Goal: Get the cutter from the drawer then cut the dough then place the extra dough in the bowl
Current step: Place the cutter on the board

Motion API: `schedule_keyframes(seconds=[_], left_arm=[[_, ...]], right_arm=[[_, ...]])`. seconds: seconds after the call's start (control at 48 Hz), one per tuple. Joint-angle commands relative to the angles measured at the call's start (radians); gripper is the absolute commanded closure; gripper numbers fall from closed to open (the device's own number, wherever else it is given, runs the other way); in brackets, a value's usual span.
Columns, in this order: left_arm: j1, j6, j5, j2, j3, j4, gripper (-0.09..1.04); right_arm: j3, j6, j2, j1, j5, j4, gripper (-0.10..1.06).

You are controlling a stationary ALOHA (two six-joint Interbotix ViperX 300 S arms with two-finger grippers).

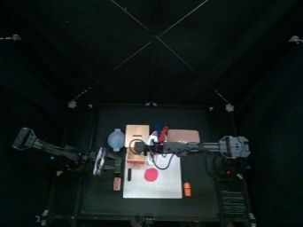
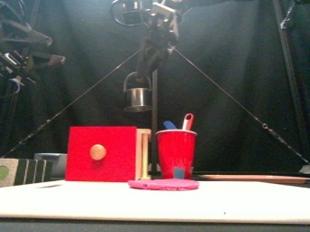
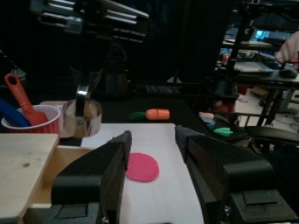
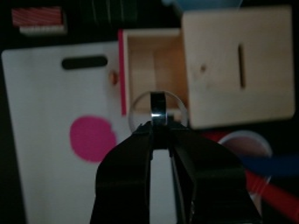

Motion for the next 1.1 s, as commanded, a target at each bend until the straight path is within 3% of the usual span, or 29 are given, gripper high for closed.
schedule_keyframes(seconds=[0.021,0.208,0.354,0.417,0.646,0.771,0.896,1.104], left_arm=[[0.000,0.003,-0.005,0.003,-0.012,-0.011,0.13],[0.037,0.003,-0.005,0.003,-0.014,-0.014,0.13],[0.123,0.003,-0.005,0.002,-0.028,-0.046,0.13],[0.167,0.005,-0.005,0.003,-0.043,-0.061,0.13],[0.313,0.003,-0.005,0.003,-0.097,-0.066,0.12],[0.371,0.003,-0.005,0.003,-0.115,-0.067,0.11],[0.413,0.002,-0.003,0.003,-0.124,-0.072,0.11],[0.437,0.002,0.011,0.003,-0.129,-0.074,0.11]], right_arm=[[0.097,0.091,-0.114,0.026,0.011,-0.002,0.46],[0.382,0.337,-0.238,0.074,-0.029,-0.109,0.46],[0.561,0.548,-0.298,0.143,-0.184,-0.181,0.46],[0.627,0.640,-0.325,0.181,-0.272,-0.242,0.46],[0.759,0.854,-0.331,0.291,-0.374,-0.462,0.46],[0.778,0.907,-0.321,0.310,-0.374,-0.477,0.46],[0.784,0.910,-0.316,0.310,-0.374,-0.456,0.43],[0.785,0.913,-0.325,0.310,-0.373,-0.454,0.20]])
